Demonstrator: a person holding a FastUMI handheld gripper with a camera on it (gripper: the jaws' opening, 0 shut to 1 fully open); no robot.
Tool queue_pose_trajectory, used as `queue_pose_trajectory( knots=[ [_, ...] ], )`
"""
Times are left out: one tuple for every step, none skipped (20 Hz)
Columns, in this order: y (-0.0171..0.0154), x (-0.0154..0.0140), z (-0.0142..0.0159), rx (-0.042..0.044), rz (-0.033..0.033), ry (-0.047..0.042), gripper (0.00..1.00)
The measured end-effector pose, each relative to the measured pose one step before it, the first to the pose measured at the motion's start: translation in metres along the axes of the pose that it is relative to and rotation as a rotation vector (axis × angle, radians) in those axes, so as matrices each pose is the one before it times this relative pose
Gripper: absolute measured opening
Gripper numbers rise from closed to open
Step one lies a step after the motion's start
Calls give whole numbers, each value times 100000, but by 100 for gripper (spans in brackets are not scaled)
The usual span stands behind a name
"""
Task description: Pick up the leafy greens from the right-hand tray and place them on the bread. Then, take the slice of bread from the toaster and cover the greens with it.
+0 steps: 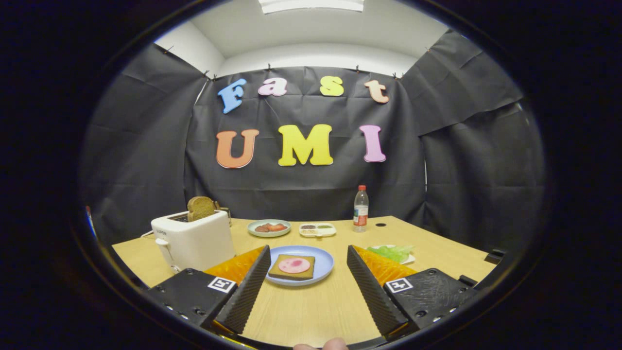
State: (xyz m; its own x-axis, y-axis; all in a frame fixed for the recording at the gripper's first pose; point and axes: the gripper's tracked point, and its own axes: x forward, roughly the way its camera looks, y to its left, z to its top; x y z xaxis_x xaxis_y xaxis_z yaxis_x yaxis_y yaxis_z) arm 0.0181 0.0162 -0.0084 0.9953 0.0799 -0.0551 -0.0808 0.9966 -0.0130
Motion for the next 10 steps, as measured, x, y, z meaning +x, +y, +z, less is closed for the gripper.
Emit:
queue_pose_trajectory(
  knots=[
    [-928,-37,249,-466,-1130,-438,95],
    [-1051,-57,231,-347,-1542,-134,95],
    [-959,71,55,-141,-1109,-62,95],
    [-1066,127,62,-532,-978,299,95],
    [-1191,56,-2,-91,-1166,713,95],
    [-1113,108,16,222,-856,791,95],
    [-1108,167,100,-36,-1064,709,95],
    [-1233,284,44,-315,-1383,1157,95],
    [-1309,428,-108,-476,-1465,1232,95],
    [-1148,598,38,-1031,-775,1485,95]
  ],
)
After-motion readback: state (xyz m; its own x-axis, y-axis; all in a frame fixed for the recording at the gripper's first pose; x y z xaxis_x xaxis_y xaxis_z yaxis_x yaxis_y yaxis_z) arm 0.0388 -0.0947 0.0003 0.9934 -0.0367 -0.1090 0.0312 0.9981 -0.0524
